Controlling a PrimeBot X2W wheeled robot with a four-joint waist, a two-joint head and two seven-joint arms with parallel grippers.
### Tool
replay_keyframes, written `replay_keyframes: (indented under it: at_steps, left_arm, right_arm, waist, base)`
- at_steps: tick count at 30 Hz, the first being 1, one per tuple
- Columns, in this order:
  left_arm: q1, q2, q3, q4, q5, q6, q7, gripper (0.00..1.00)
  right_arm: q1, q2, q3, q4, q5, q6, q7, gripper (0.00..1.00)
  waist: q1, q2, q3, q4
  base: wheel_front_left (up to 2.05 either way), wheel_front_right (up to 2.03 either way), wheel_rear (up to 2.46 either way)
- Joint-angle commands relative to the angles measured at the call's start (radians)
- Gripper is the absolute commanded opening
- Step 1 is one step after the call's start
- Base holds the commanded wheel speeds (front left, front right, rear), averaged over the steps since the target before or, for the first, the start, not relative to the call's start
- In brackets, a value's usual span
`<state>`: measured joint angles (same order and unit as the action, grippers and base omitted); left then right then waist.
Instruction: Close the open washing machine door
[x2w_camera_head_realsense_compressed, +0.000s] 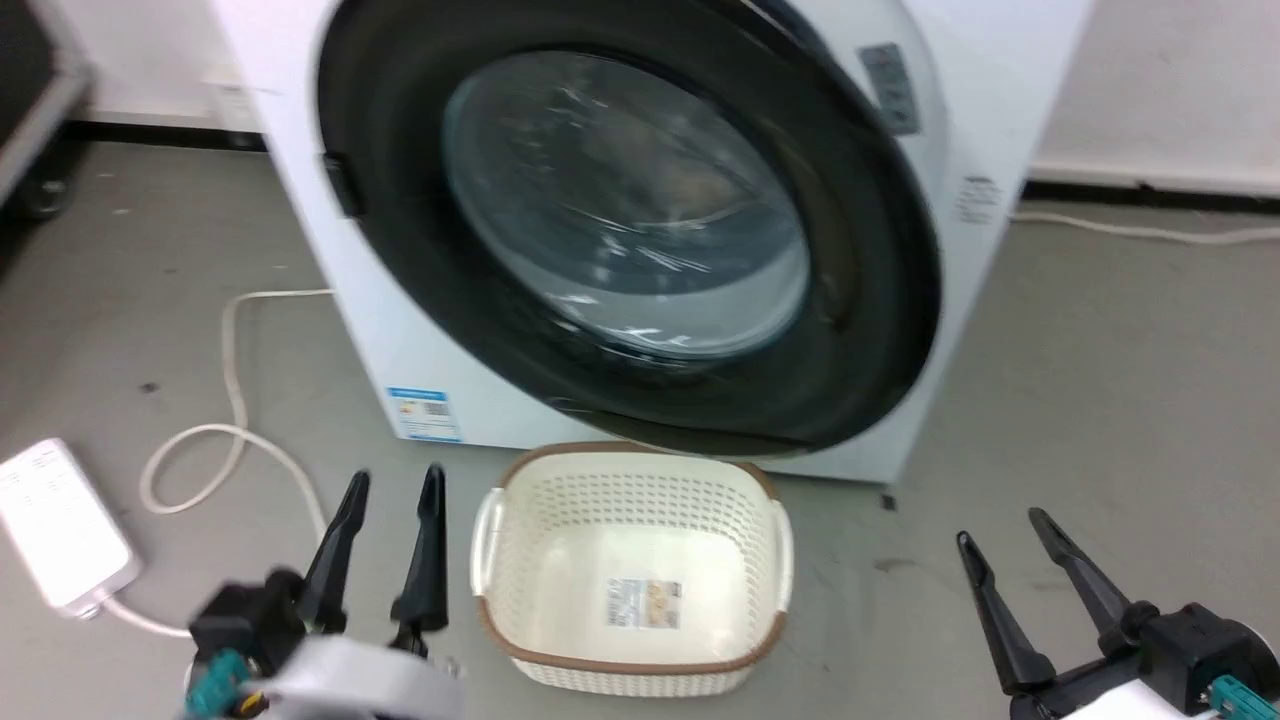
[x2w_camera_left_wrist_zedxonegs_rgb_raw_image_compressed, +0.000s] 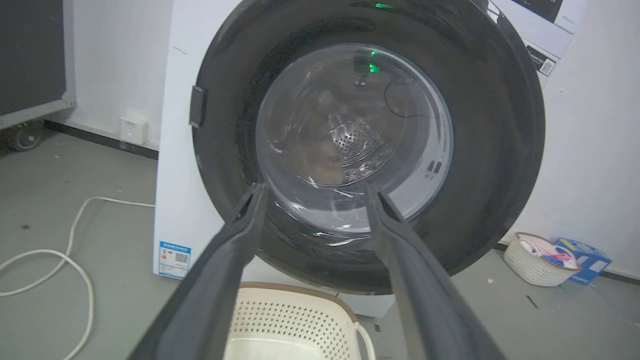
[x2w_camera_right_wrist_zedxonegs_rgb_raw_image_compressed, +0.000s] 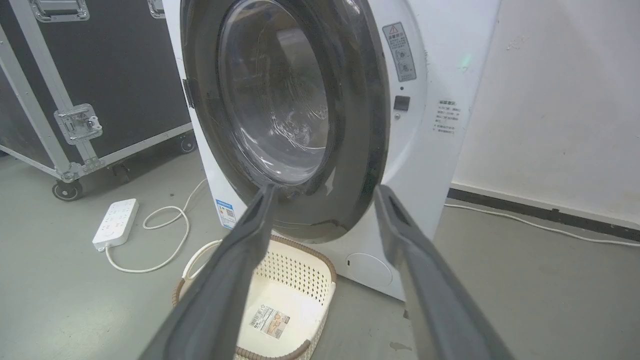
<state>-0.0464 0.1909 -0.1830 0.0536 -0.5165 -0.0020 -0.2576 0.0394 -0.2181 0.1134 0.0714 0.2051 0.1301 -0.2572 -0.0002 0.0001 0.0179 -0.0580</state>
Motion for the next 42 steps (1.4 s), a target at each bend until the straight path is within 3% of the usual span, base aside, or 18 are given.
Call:
replay_keyframes:
  at_steps: [1,8,13,19,20,21,22,29,38,39,42]
  left_arm:
    - [0.023,-0.01,0.009,-0.011,0.037,0.007,-0.004,1.0]
    - [0.121,-0.063,0.078,-0.084,0.34,0.037,-0.004,1.0]
    - [0.166,-0.076,0.051,-0.068,0.445,0.05,-0.004,1.0]
    - [0.158,-0.093,0.051,-0.038,0.461,0.062,-0.004,1.0]
    - [0.154,-0.094,0.048,-0.037,0.463,0.06,-0.004,1.0]
    - [0.148,-0.095,0.045,-0.037,0.466,0.058,-0.004,1.0]
    - [0.141,-0.096,0.043,-0.038,0.467,0.056,-0.004,1.0]
    - [0.067,-0.114,0.006,-0.045,0.483,0.059,-0.004,1.0]
    - [-0.015,-0.134,-0.06,-0.051,0.483,0.094,-0.004,1.0]
    - [-0.042,-0.137,-0.082,-0.055,0.478,0.111,-0.004,1.0]
    - [-0.057,-0.138,-0.091,-0.061,0.476,0.123,-0.004,1.0]
  right_arm:
    - [0.02,0.001,-0.004,-0.005,-0.004,0.001,-0.005,1.0]
    - [0.035,0.021,-0.009,-0.003,-0.014,0.001,-0.005,1.0]
    - [0.042,0.036,-0.013,0.006,-0.02,0.001,-0.005,1.0]
    - [0.04,0.044,-0.011,0.016,-0.01,0.001,-0.005,1.0]
    - [0.037,0.04,-0.004,0.016,-0.006,0.001,-0.005,0.93]
    - [0.029,0.034,0.001,0.012,-0.002,0.001,-0.005,0.39]
    - [0.02,0.026,0.01,0.009,0.003,0.001,-0.005,0.0]
    - [-0.13,-0.112,0.111,0.013,0.077,0.001,0.007,0.0]
    - [-0.41,-0.347,0.182,0.062,0.256,0.001,0.069,0.0]
    - [-0.518,-0.421,0.211,0.119,0.331,0.001,0.085,0.0]
    - [-0.603,-0.445,0.228,0.17,0.391,0.001,0.098,0.0]
  waist:
    - [0.0002,-0.0001,-0.024,0.037]
    - [0.0002,-0.0001,-0.035,0.067]
    - [0.0002,-0.0001,-0.034,0.075]
    - [0.0002,-0.0001,-0.017,0.088]
    - [0.0002,-0.0001,-0.01,0.091]
    - [0.0002,-0.0001,0.001,0.096]
    - [0.0002,-0.0001,0.013,0.1]
    - [0.0002,-0.0001,0.133,0.156]
    - [0.0002,-0.0001,0.276,0.226]
    - [0.0002,-0.0001,0.313,0.245]
    - [0.0002,-0.0001,0.336,0.25]
  base:
    - [0.0,0.0,0.0]
    - [0.0,0.0,0.0]
    - [0.0,0.0,0.0]
    - [0.0,0.0,0.0]
    - [0.0,0.0,0.0]
    - [0.0,0.0,0.0]
    - [0.0,0.0,0.0]
    - [0.0,0.0,0.0]
    - [0.0,0.0,0.0]
    - [0.0,0.0,0.0]
    - [0.0,0.0,0.0]
